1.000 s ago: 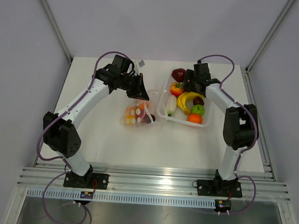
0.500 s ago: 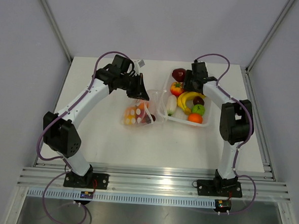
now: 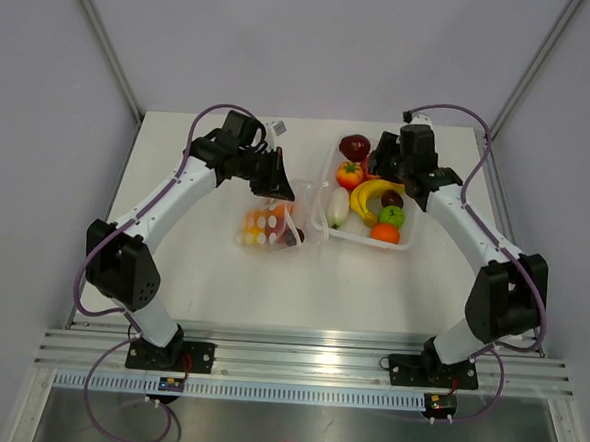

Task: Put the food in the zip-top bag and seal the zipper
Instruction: Pick up the fake fruit from the bin, then place the fake fruit in the zipper food storage bag.

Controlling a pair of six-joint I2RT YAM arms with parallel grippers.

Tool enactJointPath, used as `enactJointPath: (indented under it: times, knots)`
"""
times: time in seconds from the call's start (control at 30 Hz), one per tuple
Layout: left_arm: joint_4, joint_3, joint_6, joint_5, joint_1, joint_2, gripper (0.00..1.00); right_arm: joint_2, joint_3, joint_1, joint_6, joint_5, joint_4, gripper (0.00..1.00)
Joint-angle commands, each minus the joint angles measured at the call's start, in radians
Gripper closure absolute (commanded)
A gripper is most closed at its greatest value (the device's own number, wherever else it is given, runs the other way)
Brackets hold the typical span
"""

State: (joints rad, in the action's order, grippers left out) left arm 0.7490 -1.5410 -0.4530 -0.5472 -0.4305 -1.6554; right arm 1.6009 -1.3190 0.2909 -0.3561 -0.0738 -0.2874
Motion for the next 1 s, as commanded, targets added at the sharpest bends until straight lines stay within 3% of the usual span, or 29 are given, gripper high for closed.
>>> enactJointPath:
  times: [0.0,0.3,0.67,0.77,0.8,0.97]
  knots:
    - [-0.048,-0.004,0.004,-0.03,-0.001,0.016,1.0,-0.143,0.055,0.082,-0.024,0.029,0.008,0.54]
    - [-0.056,-0.007,-0.003,-0.037,-0.001,0.011,1.0,-0.318,0.162,0.323,-0.121,0.045,0.014,0.54]
    - [-0.057,-0.014,-0.004,-0.046,0.001,0.031,1.0,-0.227,0.193,0.482,-0.169,0.052,0.054,0.52]
    - [-0.054,-0.015,-0.004,-0.053,0.001,0.039,1.0,-0.174,0.173,0.498,-0.169,0.058,0.05,0.38]
    - [-0.054,-0.013,-0.004,-0.057,0.001,0.04,1.0,-0.165,0.165,0.499,-0.172,0.057,0.048,0.22]
    - [-0.051,-0.005,-0.004,-0.056,0.001,0.052,1.0,-0.186,0.153,0.502,-0.165,-0.007,0.022,0.09]
